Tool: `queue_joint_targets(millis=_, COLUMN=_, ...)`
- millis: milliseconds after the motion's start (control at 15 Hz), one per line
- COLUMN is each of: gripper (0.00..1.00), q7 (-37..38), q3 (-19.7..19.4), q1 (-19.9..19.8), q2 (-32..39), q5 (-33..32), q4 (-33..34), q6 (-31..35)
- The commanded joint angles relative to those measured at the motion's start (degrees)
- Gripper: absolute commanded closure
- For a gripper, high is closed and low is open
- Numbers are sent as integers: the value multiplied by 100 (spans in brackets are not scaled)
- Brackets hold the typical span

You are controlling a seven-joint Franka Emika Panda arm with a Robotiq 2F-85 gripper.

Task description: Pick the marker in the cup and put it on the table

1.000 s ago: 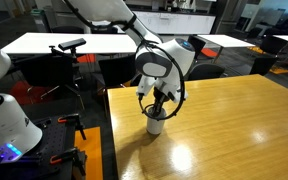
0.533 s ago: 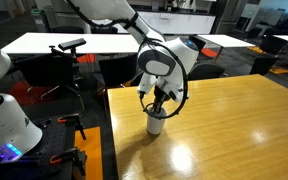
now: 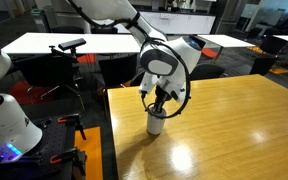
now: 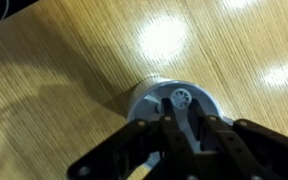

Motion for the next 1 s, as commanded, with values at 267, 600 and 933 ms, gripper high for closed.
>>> queue_joint_targets(millis=267, gripper=95, q7=-160, q3=-21, q1=-39, q2=-452, q5=46, q4=-128, q6=-467)
queue_joint_targets(millis=600, gripper=95, q7=-96, q3=-52, q1=17, q2=-816, q5=-46, q4=-319, q6=-446)
queue_joint_targets(millis=933, gripper=95, q7=-45, q3=-62, q1=43, q2=-1164, q5=-99, q4=-542, q6=-344)
